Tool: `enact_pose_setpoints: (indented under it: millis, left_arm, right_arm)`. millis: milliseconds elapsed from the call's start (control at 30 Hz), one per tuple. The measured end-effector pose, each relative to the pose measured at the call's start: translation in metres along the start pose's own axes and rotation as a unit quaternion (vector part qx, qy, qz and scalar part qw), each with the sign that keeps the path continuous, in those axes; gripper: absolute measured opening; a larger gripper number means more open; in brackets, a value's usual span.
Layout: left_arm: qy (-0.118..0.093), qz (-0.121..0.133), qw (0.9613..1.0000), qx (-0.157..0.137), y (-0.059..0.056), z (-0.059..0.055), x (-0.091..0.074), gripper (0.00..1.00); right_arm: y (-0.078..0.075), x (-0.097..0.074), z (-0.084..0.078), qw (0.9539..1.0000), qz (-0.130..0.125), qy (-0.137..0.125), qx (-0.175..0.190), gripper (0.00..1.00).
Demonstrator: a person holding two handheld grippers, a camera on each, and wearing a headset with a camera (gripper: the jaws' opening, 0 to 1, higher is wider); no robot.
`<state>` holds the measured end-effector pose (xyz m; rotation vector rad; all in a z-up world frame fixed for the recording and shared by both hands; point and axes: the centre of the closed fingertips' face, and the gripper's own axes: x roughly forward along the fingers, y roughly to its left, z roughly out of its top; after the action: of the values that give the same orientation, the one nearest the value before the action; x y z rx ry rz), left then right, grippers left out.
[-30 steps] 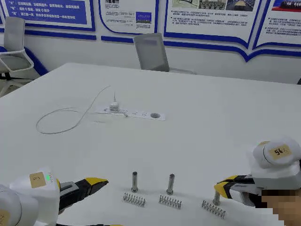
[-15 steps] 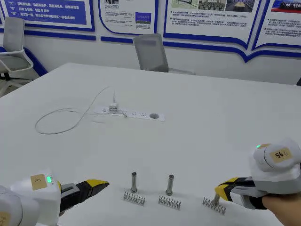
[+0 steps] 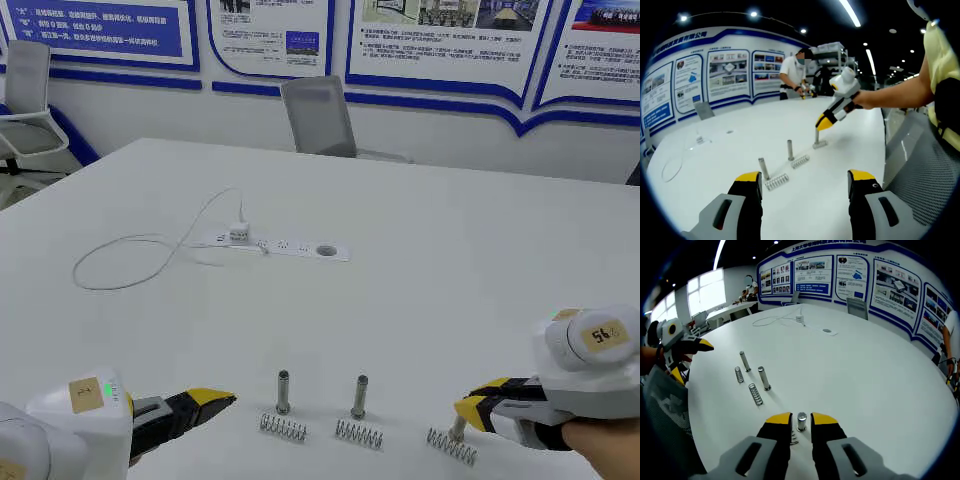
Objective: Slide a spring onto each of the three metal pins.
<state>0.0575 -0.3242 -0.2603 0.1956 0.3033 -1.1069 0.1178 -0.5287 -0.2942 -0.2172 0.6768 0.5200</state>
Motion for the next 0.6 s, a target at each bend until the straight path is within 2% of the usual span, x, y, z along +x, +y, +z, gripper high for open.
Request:
enact_pose_setpoints:
  millis: [367, 467, 600]
  left_arm:
    - [0.006, -0.020, 0.9996, 0.018, -0.003, 0.005, 0.012, 0.71]
    - [0.012, -0.022, 0.9995, 0.021, 0.001, 0.000, 0.015, 0.70]
    - [0.028, -0.022, 0.9992, 0.018, 0.013, -0.011, 0.021, 0.68]
  right_arm:
    - [0.005, -0.009, -0.012, 0.9999, 0.004, -0.002, -0.011, 0.24]
    - [0.005, -0.012, -0.016, 0.9999, 0.003, -0.002, -0.011, 0.24]
    - [0.006, -0.016, -0.018, 0.9999, 0.002, -0.004, -0.009, 0.25]
